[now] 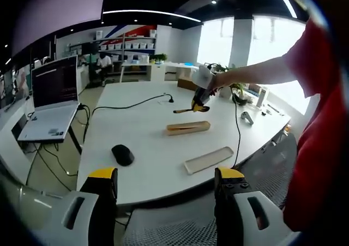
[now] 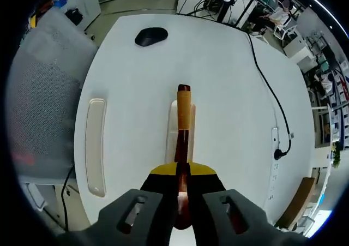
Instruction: Arrange the utensils inside the cutlery case until each visible utensil rests in its matching compartment.
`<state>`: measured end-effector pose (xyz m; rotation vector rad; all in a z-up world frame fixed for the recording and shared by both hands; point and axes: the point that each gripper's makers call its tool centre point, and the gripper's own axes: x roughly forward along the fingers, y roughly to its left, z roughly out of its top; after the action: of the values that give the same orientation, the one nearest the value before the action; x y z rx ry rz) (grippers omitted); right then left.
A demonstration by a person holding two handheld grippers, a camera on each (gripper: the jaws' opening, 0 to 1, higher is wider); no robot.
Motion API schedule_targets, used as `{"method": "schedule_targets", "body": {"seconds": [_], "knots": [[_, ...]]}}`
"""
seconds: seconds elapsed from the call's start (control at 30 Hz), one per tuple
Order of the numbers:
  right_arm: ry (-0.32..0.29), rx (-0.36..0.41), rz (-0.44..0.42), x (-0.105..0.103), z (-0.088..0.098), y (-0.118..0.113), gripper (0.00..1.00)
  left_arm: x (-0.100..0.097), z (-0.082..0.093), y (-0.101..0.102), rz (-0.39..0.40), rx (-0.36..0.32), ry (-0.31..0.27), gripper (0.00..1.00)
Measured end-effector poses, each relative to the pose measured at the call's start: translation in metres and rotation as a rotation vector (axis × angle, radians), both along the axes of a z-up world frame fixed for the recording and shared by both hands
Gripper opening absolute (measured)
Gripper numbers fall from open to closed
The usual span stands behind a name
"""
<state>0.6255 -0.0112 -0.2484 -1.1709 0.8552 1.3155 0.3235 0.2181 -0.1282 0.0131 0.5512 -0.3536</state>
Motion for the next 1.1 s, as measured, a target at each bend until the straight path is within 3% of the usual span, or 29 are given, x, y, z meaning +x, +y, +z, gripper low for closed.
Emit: {"method": "schedule_targets", "body": {"seconds": [1.1], "knots": [[0.028,-0.017,-0.007,0.011,-0.012,0.008,0.01,0.004,-0.003,0.003,0.016,-0.01,0.013,0.75]]}}
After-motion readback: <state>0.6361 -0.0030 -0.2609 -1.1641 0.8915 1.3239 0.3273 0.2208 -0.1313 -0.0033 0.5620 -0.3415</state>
